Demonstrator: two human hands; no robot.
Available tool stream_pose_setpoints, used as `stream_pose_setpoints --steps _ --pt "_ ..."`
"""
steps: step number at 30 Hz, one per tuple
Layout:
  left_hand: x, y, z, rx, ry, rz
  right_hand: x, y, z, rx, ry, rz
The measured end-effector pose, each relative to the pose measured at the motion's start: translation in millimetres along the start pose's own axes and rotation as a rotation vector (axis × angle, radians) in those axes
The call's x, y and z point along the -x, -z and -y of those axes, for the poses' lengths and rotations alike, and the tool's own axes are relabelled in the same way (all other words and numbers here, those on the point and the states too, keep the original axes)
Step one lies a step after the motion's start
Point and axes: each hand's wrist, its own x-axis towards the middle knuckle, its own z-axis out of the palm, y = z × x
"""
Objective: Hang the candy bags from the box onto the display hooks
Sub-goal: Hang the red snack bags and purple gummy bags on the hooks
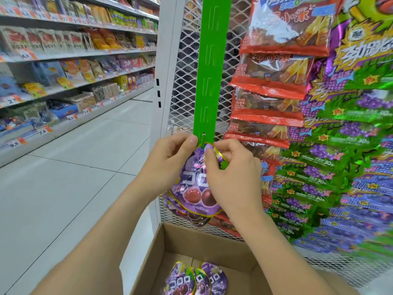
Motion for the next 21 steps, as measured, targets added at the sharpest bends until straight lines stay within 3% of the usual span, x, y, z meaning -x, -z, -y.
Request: stream_pose_setpoints --steps 4,7,10,13,15,17,21 --pt "13 5 18 -0.423 -0.093 0.01 7 18 -11 0.214 0.221 -0.023" --pt "22 3 34 -0.671 -0.091 -0.066 19 28 -19 0.135 0.337 0.065" --pt "32 -6 43 -0.962 -0.049 -0.22 40 21 -36 0.115 0.197 0.467" --pt "48 -22 43 -1.043 -0.268 -0.215 64 -1 -74 0.34 0.082 0.881" --pt "59 -30 53 -0.931 -0.385 0.084 80 -16 -103 0.444 0.03 1.123" --pt "72 -35 72 -0.845 -0.278 0.506 98 -33 -132 0.466 -0.044 1.298" --pt "95 -40 118 -1.027 -0.043 1.0 144 -66 -191 0.425 -0.401 1.322"
